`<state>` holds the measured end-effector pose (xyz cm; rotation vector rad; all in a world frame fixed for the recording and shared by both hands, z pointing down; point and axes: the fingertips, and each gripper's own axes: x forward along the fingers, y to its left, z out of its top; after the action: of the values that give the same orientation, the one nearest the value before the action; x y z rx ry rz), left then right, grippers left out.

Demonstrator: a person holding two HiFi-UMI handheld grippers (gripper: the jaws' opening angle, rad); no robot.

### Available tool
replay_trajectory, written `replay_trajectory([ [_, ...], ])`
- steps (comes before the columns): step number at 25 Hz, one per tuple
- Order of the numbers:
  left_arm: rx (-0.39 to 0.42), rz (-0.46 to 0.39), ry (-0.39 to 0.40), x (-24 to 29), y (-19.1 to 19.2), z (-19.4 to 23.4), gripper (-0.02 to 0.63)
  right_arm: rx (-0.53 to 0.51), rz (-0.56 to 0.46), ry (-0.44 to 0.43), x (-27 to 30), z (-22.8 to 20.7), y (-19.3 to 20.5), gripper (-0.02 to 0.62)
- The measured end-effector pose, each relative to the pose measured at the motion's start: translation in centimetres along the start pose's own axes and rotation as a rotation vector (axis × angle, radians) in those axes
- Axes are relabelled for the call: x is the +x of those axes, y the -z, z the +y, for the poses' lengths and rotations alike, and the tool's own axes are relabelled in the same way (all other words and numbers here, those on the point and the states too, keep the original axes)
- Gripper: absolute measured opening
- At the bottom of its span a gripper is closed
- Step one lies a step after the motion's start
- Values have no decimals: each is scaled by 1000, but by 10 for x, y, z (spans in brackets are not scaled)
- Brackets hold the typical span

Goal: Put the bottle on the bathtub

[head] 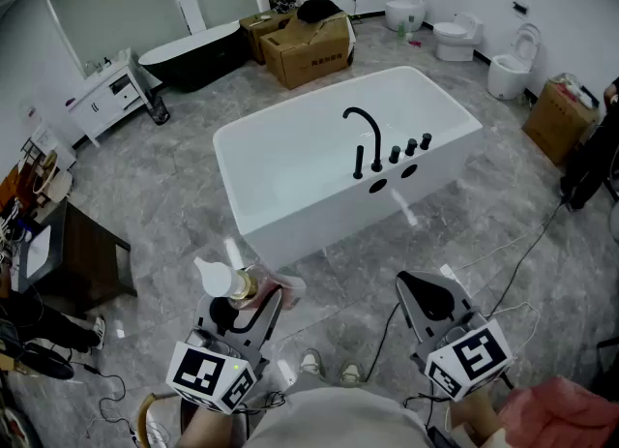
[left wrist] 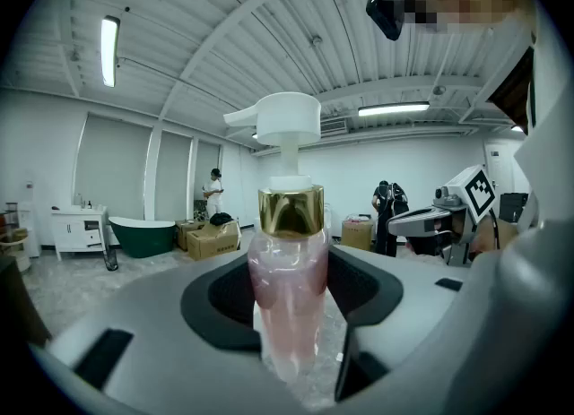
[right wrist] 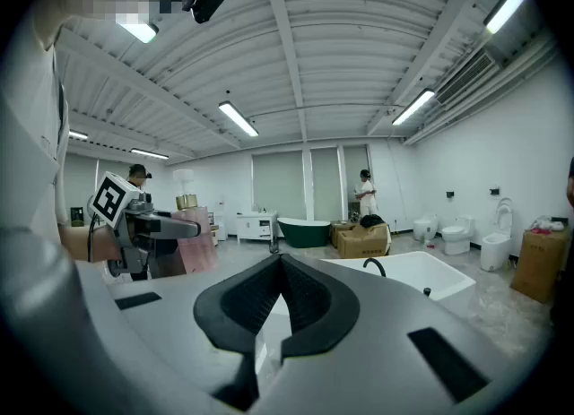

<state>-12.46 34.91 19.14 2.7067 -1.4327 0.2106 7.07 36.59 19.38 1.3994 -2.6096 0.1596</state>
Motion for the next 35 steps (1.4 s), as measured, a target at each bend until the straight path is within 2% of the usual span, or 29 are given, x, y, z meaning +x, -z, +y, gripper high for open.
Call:
replay_trajectory([
  [7, -17, 16, 22, 0, 8, -10, 235, 56, -21, -14, -6, 2, 2, 26],
  [15, -19, 24, 14, 2, 10, -26, 235, 61, -3, -19, -21, -4, 15, 26],
  [20, -26, 31, 17, 3, 17, -34, 235, 13, 10, -31, -27, -7, 22, 26],
  [28, 0, 43, 17, 20, 23, -29, 235, 57, 9, -19, -18, -20, 33, 26],
  [30, -20, 36, 24, 28, 24, -23, 235, 58, 14, -7, -12, -29, 35, 26],
  [33, -98, 30, 32, 46, 27, -9, 235, 59, 25, 6, 4, -45, 38, 26],
  [35, -107, 36, 27, 61, 30, -1, 235, 62, 32, 5, 18, -56, 40, 26],
])
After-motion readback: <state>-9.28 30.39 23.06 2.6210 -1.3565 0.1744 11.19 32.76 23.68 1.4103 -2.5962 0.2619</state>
